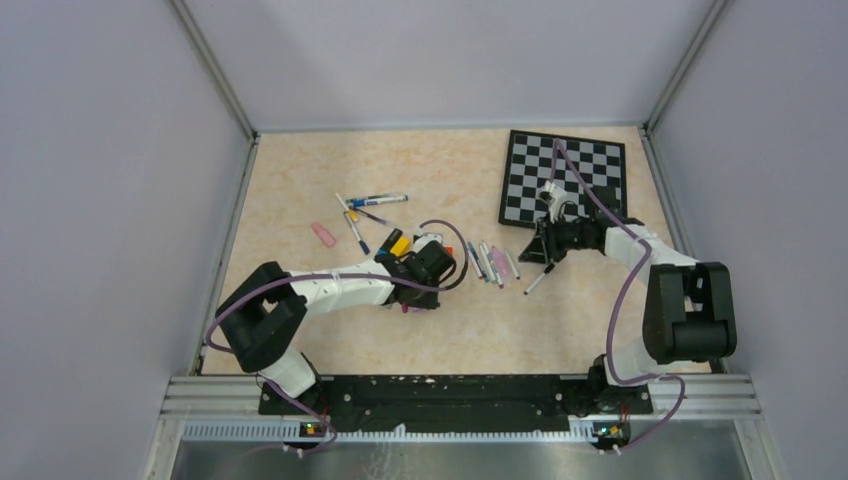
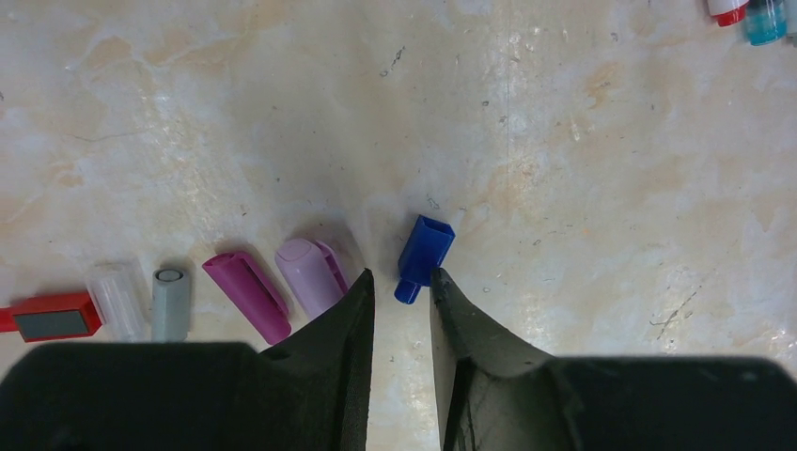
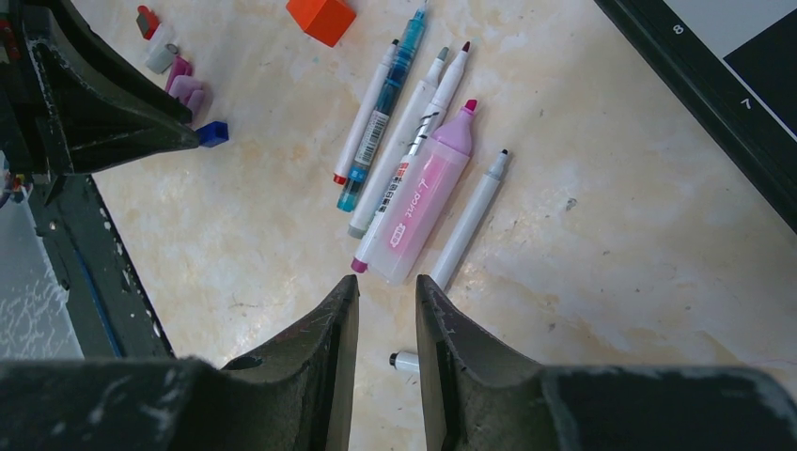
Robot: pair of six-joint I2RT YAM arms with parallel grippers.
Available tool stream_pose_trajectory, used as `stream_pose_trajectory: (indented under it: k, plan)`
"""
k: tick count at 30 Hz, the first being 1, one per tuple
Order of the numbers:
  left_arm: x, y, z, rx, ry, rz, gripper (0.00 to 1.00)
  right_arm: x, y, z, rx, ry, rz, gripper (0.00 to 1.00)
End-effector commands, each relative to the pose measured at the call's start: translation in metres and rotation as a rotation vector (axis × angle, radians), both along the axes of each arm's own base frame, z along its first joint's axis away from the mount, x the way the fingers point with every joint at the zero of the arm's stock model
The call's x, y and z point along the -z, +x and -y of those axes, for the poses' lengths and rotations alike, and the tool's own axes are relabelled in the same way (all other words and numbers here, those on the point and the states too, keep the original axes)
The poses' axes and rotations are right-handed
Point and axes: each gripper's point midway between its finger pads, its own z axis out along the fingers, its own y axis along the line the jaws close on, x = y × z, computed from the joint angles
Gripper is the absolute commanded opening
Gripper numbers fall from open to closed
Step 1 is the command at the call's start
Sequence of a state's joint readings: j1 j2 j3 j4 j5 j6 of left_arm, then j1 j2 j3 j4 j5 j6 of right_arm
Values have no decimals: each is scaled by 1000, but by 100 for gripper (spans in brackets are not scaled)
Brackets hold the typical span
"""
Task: Open the pen caps
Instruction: Place the pen cap at the center of the board, then pick up the pen from the center of the board.
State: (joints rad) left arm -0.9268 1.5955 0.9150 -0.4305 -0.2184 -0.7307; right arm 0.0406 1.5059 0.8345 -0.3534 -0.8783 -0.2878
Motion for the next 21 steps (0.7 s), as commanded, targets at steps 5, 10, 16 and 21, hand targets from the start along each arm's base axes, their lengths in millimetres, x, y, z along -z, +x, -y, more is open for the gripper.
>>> stream_pose_trajectory:
  k: [5,10,16,21]
  plan:
    - [-28,10,10,3,-49,63,32,-26,12,2,-14,15,105,28]
    - [-44,12,9,14,-83,108,32,-31,8,1,-54,18,130,28]
    - [-74,15,7,36,-180,225,32,-41,-4,-2,-139,30,192,28]
    - [-102,19,-10,-8,-243,352,41,-52,-13,-5,-200,44,246,30]
